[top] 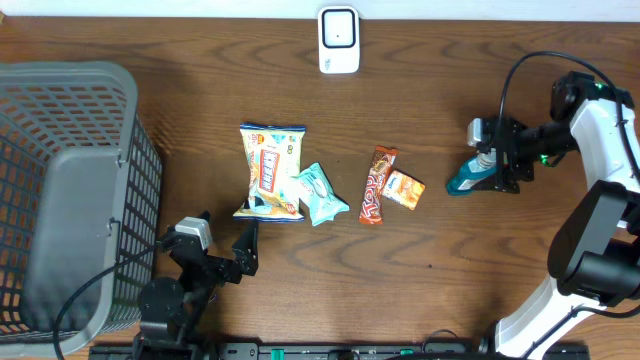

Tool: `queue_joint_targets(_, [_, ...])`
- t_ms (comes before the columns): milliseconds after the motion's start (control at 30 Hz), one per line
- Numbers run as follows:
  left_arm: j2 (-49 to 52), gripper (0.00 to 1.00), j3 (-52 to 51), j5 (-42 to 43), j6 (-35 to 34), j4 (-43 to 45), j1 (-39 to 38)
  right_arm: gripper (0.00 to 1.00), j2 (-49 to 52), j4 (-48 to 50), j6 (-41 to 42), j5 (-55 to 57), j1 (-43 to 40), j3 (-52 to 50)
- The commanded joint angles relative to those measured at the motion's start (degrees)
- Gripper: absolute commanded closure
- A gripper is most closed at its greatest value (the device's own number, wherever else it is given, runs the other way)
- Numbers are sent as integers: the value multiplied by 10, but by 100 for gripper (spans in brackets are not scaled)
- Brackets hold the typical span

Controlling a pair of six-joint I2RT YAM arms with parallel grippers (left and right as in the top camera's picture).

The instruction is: Scan the item barcode

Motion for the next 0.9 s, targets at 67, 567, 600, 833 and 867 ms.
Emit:
queue_joint_targets(67, [0, 2, -9, 9, 12, -15, 2, 10, 3, -2, -5, -16, 15, -1])
queue_joint_targets(567, [0, 2, -9, 9, 12, -15, 2, 72, 3, 28, 98, -52, 34, -6])
queue_joint_targets(600, [0, 2, -9, 9, 12, -15, 2, 72, 3, 37, 118, -64, 34, -6])
queue_joint_targets(833, [0, 2, -9, 9, 12, -15, 2, 75, 3, 86, 222, -180, 37, -6])
queue_joint_targets(867, [0, 2, -9, 9, 12, -15, 2, 75, 3, 92, 237, -199, 39, -6])
